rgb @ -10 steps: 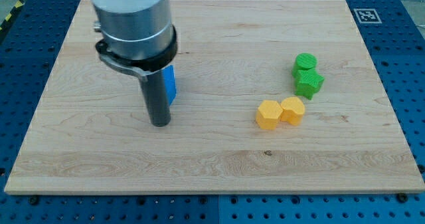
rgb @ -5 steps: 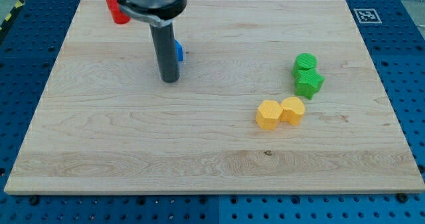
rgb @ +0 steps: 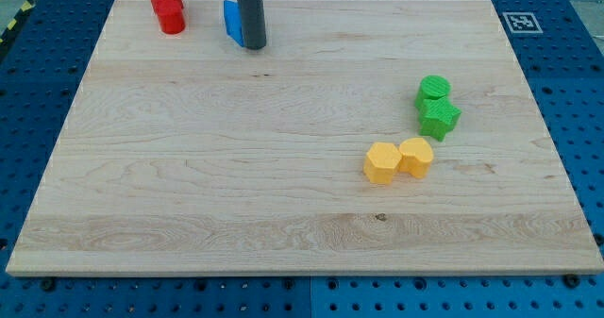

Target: Slide the blue cube and blue triangle to the top left

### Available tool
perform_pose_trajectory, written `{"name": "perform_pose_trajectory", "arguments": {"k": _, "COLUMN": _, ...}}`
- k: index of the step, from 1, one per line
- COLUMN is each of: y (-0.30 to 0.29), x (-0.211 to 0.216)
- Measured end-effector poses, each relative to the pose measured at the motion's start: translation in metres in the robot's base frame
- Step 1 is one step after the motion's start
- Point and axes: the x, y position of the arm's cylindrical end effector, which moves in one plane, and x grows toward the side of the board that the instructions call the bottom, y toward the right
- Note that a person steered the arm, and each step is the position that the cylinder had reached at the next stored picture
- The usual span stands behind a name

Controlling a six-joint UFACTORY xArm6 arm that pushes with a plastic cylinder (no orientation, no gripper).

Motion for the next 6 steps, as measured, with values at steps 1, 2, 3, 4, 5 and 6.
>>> {"name": "perform_pose_trajectory", "arguments": {"k": 1, "y": 0.0, "x": -0.005}}
{"name": "perform_pose_trajectory", "arguments": {"k": 2, "y": 0.001, "x": -0.008}}
{"name": "perform_pose_trajectory", "arguments": {"k": 3, "y": 0.001, "x": -0.029}}
{"name": "perform_pose_trajectory", "arguments": {"k": 4, "y": 0.001, "x": -0.05}}
{"name": "perform_pose_trajectory", "arguments": {"k": 5, "y": 0.001, "x": -0.061}}
{"name": "perform_pose_trajectory", "arguments": {"k": 6, "y": 0.001, "x": -0.061}}
